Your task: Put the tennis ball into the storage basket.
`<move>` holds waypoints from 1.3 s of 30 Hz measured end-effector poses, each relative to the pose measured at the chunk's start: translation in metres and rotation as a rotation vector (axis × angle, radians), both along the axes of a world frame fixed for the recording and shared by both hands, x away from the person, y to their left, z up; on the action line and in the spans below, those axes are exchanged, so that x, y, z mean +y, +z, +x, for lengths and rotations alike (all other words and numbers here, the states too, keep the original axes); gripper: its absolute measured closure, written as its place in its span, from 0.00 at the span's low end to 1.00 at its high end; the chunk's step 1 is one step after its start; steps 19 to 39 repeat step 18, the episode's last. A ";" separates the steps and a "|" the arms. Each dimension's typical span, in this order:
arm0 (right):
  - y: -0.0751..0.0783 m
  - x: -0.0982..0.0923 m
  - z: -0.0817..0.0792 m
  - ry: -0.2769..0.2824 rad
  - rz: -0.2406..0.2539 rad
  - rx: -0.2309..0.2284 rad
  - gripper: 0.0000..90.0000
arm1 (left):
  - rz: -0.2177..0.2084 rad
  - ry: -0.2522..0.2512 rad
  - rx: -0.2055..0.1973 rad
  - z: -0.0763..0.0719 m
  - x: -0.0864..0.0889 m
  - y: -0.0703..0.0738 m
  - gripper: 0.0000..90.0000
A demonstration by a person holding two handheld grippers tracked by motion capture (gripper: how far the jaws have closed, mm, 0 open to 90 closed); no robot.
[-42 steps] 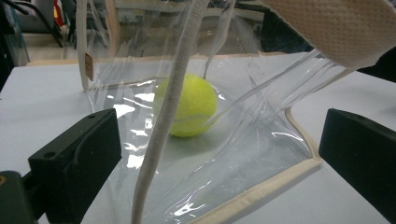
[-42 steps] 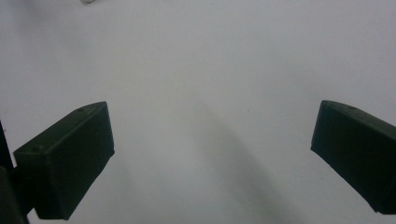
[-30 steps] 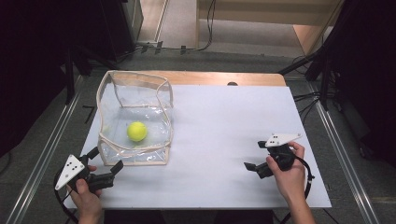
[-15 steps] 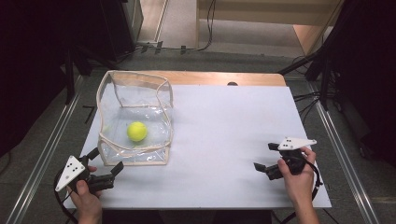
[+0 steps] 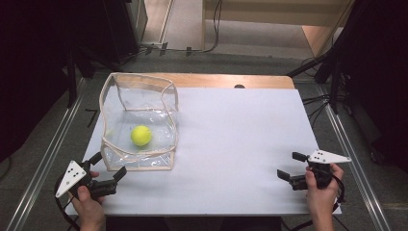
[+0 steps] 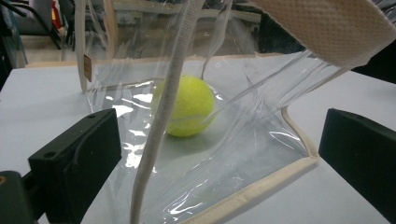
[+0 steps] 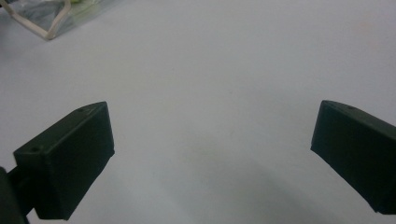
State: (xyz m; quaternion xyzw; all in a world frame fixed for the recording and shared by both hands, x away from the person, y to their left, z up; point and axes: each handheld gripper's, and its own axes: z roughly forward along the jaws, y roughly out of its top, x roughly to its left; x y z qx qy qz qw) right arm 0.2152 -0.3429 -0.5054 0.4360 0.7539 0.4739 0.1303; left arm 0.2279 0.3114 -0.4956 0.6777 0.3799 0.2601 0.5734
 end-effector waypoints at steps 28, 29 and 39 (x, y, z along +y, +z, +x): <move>-0.009 -0.035 -0.017 -0.124 0.070 -0.030 0.00 | 0.000 0.006 -0.002 -0.001 0.000 0.000 0.00; -0.009 -0.035 -0.017 -0.124 0.070 -0.030 0.00 | 0.000 0.006 -0.002 -0.001 0.000 0.000 0.00; -0.009 -0.035 -0.017 -0.124 0.070 -0.030 0.00 | 0.000 0.006 -0.002 -0.001 0.000 0.000 0.00</move>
